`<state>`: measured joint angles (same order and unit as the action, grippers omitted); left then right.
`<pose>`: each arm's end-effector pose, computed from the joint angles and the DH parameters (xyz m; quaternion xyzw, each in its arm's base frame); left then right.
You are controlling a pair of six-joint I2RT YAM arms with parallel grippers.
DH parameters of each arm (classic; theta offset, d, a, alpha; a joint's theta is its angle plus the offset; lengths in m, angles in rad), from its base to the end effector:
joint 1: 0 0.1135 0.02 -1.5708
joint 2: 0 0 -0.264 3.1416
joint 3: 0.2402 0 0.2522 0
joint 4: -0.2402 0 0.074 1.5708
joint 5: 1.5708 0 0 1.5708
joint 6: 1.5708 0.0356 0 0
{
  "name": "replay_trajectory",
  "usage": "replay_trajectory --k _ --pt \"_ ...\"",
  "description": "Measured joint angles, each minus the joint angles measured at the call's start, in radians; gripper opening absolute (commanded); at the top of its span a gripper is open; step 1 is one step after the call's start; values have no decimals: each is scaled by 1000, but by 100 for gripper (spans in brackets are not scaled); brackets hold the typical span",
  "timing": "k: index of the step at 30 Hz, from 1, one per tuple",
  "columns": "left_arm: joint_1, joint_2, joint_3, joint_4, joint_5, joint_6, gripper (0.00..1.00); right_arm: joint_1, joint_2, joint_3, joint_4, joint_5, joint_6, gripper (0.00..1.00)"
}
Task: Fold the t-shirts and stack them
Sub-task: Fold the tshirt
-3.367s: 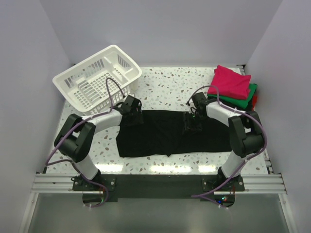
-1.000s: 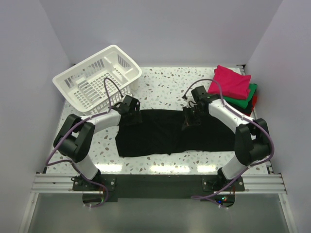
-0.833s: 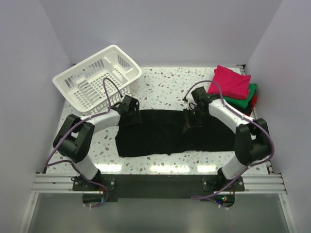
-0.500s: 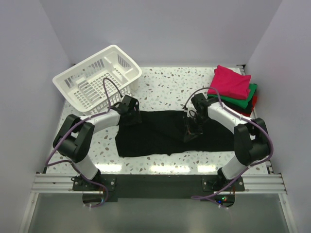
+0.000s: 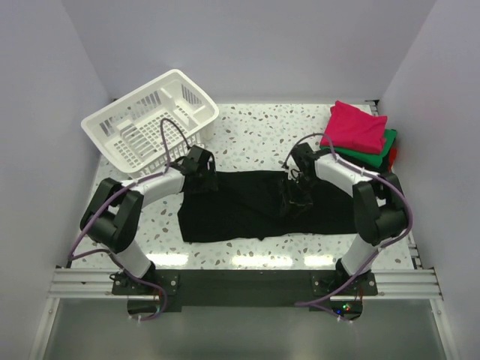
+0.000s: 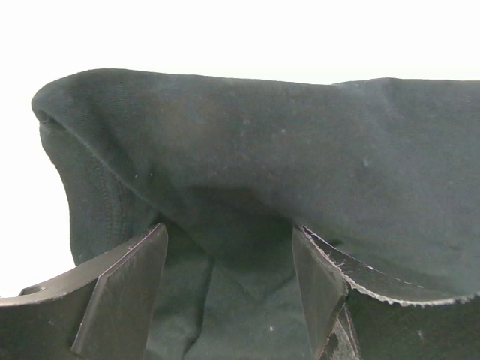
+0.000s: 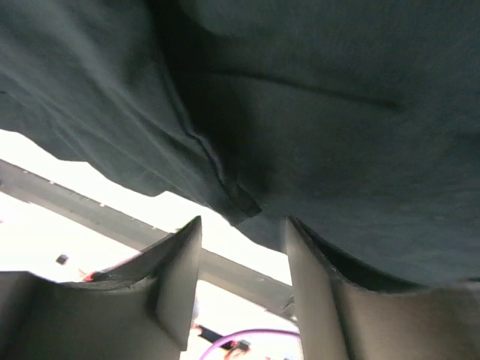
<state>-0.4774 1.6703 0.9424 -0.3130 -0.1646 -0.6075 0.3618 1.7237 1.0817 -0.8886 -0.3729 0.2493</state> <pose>0.2906 -0.1438 0.1639 -0.0840 0.9584 -0.0668 0.2645 0.2728 0.1171 0.1687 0.0589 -0.9807 -0.1827 0.0369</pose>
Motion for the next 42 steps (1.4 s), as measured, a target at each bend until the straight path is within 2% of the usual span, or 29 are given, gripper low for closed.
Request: replay_trajectory --k 6,13,17,23,35,38,40,42 --pt "1 -71 44 -35 1 3 73 42 -106 63 -21 67 -23 52" --pt "5 -208 65 -48 13 -5 78 242 -245 16 59 10 -11 49" --pt "6 -275 61 -55 23 -21 80 356 -191 -38 121 2 1 50" --pt "15 -357 21 -75 33 -36 80 460 -91 -79 197 43 33 52" --pt "39 -423 -41 -130 35 -36 80 489 -70 -127 301 181 115 51" --pt "40 -425 -41 -131 36 -36 80 505 -70 -127 309 204 126 44" --pt "40 -425 -41 -131 35 -36 80 518 -68 -127 313 225 132 34" --pt "41 -425 -41 -132 35 -36 80 528 -68 -126 314 248 140 29"
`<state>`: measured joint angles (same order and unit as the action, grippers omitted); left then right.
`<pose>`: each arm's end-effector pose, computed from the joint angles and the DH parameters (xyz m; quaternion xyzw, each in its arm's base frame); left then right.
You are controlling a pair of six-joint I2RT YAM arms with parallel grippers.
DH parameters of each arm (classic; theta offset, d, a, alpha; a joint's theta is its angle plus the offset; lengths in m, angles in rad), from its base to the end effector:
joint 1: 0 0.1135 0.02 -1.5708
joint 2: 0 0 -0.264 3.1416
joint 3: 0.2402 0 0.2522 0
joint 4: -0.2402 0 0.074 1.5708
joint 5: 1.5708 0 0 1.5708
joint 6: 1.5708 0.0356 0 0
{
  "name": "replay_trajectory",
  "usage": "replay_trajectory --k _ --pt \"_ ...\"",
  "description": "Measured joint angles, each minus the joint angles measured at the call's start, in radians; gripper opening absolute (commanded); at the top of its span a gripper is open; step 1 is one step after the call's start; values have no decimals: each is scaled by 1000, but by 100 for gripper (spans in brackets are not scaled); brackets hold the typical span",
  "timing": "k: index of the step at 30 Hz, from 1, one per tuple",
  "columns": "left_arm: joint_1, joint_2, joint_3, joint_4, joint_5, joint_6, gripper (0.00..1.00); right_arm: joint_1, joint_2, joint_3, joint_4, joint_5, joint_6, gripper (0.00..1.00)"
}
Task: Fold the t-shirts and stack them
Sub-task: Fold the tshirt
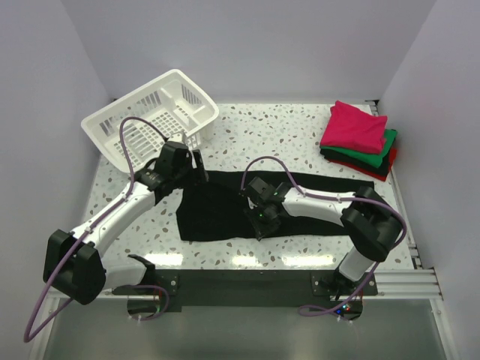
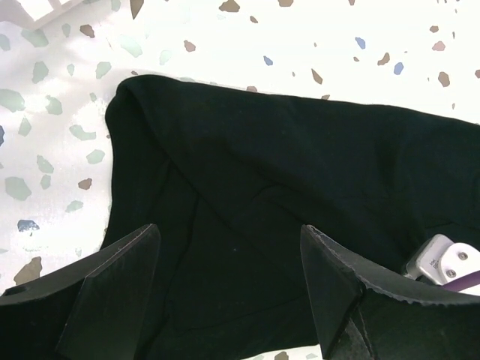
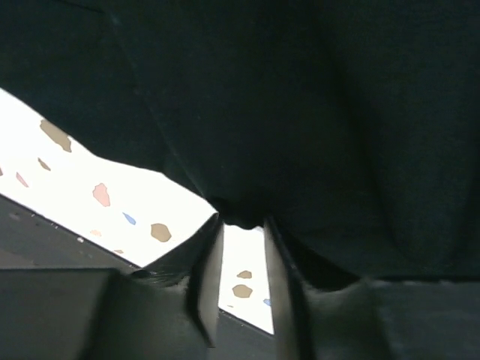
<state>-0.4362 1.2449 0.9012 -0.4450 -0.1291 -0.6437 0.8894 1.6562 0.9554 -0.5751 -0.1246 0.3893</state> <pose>0.2406 -0.1071 0.2600 -0.1200 0.9151 -0.1444 0.3569 0.1857 0.2360 0.1598 -0.2531 0.9543 0.1369 0.0809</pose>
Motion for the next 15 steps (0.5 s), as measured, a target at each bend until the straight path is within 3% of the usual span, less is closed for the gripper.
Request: replay_trajectory --k 7,15 --pt "5 -7 -1 -6 0 0 80 7 0 4 -16 37 24 21" --pt "11 -13 -21 -8 11 0 80 7 0 63 -106 25 30 18"
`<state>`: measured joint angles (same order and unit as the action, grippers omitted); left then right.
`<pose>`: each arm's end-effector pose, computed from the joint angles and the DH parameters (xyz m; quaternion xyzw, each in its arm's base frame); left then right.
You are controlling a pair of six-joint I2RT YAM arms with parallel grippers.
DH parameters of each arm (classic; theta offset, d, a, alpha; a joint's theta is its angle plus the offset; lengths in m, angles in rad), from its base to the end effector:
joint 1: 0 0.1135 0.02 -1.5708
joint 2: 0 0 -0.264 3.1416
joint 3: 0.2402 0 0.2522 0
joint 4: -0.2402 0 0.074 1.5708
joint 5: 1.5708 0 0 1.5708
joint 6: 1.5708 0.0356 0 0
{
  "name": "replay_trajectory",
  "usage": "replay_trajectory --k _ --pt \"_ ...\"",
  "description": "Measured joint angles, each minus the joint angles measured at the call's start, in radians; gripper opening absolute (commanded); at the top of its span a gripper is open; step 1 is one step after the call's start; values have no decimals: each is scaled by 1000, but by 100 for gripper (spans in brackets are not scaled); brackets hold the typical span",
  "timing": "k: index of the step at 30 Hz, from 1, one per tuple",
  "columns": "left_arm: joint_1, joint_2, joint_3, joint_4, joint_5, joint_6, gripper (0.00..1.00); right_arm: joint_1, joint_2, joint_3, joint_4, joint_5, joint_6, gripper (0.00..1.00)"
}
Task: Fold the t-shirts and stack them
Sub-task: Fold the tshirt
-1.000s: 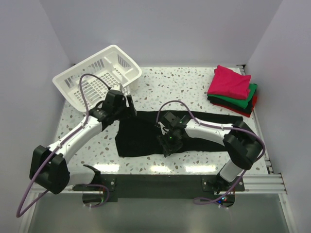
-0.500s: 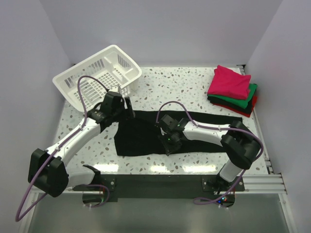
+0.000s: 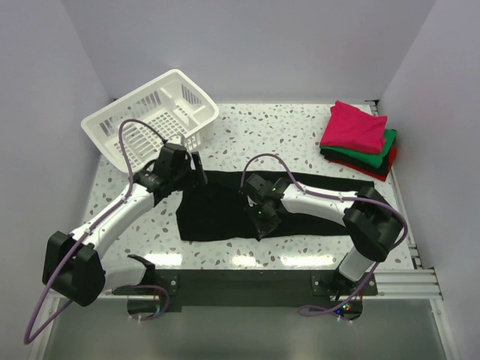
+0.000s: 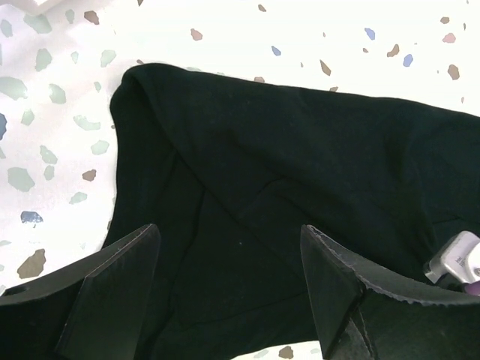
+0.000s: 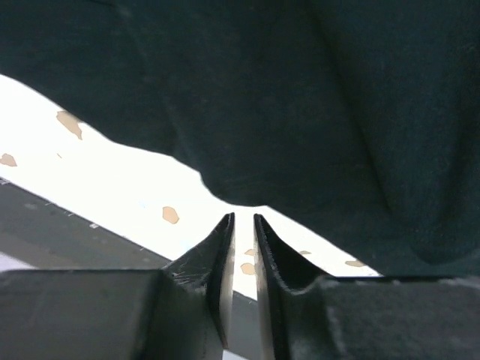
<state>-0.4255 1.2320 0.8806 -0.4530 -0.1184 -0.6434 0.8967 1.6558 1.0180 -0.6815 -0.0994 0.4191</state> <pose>0.2374 -0.1030 0.2557 -0.1227 0.9180 -0.1429 0.3491 0.1859 0.2383 0.1729 -0.2404 0.9613 0.1156 0.0690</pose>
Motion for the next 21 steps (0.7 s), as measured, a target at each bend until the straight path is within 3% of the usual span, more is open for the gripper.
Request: replay_trajectory --k 4,12,19,21 --pt "0 0 -2 0 6 0 80 0 0 33 -13 -27 0 19" --pt "1 0 -2 0 11 1 81 6 5 26 14 -50 2 39" --pt "13 0 -2 0 13 9 81 8 65 19 58 -44 2 42" --pt "15 0 -2 0 14 10 81 8 70 19 61 -44 3 38"
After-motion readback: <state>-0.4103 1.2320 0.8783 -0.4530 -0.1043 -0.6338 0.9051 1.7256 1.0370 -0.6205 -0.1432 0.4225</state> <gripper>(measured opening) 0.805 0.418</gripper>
